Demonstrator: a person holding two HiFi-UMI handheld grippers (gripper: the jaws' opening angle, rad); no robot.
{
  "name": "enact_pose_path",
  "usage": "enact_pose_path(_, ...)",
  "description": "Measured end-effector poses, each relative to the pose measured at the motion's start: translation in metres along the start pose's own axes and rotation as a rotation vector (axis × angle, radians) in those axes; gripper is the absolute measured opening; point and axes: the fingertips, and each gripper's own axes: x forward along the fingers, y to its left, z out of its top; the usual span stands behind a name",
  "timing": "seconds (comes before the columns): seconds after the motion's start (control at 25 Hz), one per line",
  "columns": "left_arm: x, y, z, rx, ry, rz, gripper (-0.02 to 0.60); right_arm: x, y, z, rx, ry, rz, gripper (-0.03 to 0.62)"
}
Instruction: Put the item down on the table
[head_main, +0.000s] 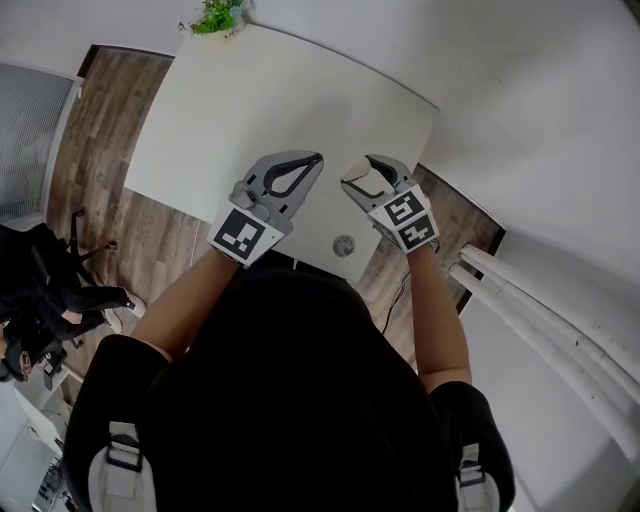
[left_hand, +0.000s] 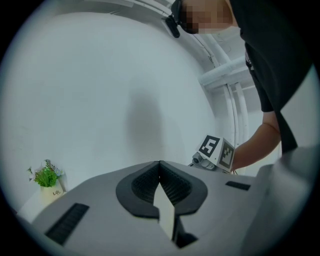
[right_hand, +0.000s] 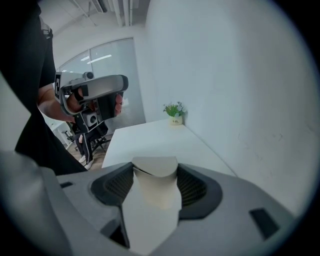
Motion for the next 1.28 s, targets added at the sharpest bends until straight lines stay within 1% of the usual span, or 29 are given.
enact_pose_path(0.44,0.009,0.008,-0.015,-0.007,0.010,-0.017,-0.006,0.030,-0.006,-0.018,0.036,0.020,0.012,0.276)
enact_pose_path(0.68,0.008,0.016,-0.027,-0.019,0.023,-0.012,-0.006,0.047,-0.003,-0.031,0.053,0.047,0.027,0.275)
enact_pose_path(0.8,0.003,0.023,-0.034,-0.026,0.027,-0.010,-0.006,0.059,-0.001,-0.033,0.049,0.064,0.031,0.275)
enact_pose_path(1.04,0.003,0.024,-0.041,-0.026,0.028,-0.022,-0.006,0.067,0.002,-0.037,0.050,0.077,0.032,0.275)
enact_pose_path(1.28,0.004,0.033,-0.050,-0.025,0.035,-0.024,-0.006,0.081,0.002,-0.030,0.050,0.067,0.022,0.275)
